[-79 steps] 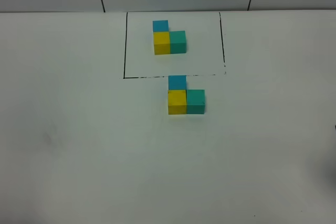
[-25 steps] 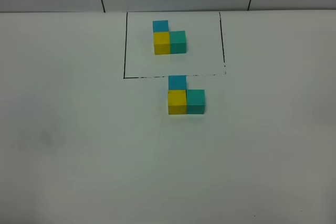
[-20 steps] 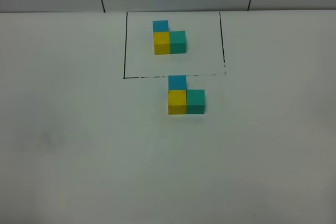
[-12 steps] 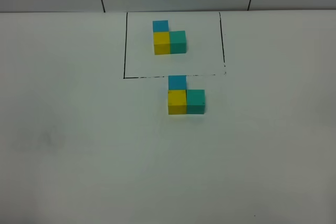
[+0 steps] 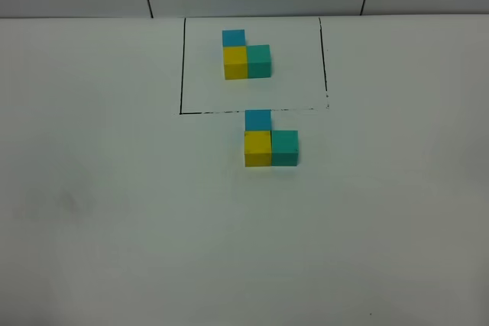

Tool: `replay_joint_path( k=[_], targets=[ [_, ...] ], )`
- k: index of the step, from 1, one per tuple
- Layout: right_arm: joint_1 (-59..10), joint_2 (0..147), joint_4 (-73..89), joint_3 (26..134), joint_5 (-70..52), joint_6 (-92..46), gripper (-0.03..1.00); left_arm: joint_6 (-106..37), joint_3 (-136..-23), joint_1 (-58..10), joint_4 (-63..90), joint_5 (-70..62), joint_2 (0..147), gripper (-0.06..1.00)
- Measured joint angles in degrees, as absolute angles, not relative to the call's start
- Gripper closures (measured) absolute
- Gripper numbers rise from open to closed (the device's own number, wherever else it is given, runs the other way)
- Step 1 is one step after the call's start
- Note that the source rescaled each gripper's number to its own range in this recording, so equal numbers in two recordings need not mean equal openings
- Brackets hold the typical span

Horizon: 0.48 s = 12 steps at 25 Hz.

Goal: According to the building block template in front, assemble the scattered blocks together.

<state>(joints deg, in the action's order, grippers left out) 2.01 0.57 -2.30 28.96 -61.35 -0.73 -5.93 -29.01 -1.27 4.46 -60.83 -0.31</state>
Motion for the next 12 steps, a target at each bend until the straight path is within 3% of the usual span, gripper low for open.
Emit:
replay_joint_path(
  k=[12],
  targets=[
    [2.01, 0.57, -2.30, 28.93, -61.35, -0.73, 0.13, -5.93, -29.01, -1.27, 4.46, -60.83, -0.31, 0.36]
  ],
)
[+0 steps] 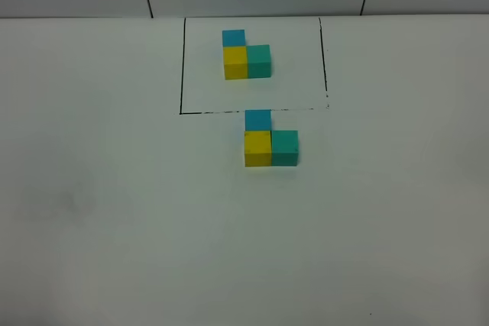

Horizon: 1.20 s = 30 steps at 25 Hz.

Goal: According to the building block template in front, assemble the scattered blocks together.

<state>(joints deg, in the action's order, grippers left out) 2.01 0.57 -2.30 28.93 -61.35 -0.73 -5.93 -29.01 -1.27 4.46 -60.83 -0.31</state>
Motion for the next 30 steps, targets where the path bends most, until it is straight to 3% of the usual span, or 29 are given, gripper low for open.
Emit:
replay_joint_path(
  k=[20, 30],
  targets=[
    [2.01, 0.57, -2.30, 28.93, -61.35, -0.73, 0.13, -5.93, -29.01, -1.27, 4.46, -60.83, -0.31, 0.36],
    [2.01, 0.57, -2.30, 28.93, -61.29, -0.73, 0.19, -5.88, -29.01, -1.27, 4.46, -60.83, -0.31, 0.36]
  ],
)
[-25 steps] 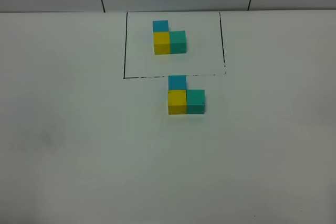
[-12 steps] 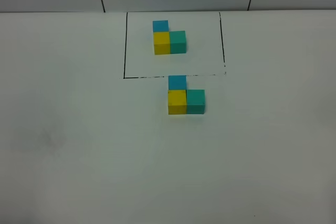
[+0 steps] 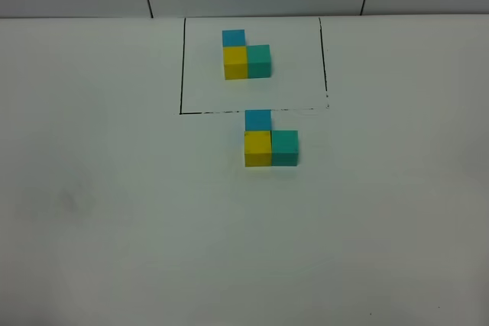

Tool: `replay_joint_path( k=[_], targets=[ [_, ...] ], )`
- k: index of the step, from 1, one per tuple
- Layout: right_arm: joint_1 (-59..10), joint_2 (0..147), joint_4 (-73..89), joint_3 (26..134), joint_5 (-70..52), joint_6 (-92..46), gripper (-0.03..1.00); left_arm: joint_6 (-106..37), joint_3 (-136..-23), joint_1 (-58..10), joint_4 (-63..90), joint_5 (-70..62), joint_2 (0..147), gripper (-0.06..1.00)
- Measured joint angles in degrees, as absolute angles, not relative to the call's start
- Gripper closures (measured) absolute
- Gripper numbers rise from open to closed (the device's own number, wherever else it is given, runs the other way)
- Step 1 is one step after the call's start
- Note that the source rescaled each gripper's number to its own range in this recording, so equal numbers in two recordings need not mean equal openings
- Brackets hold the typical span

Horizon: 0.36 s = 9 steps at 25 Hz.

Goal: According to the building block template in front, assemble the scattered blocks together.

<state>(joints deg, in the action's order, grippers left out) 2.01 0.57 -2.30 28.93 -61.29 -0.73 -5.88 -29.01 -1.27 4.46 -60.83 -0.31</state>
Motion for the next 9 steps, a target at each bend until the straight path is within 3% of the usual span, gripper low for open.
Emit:
replay_joint_path(
  k=[9],
  targets=[
    [2.01, 0.57, -2.30, 28.93, -61.29, -0.73, 0.19, -5.88, -29.01, -1.27, 4.46, -60.83, -0.31, 0.36]
  ],
)
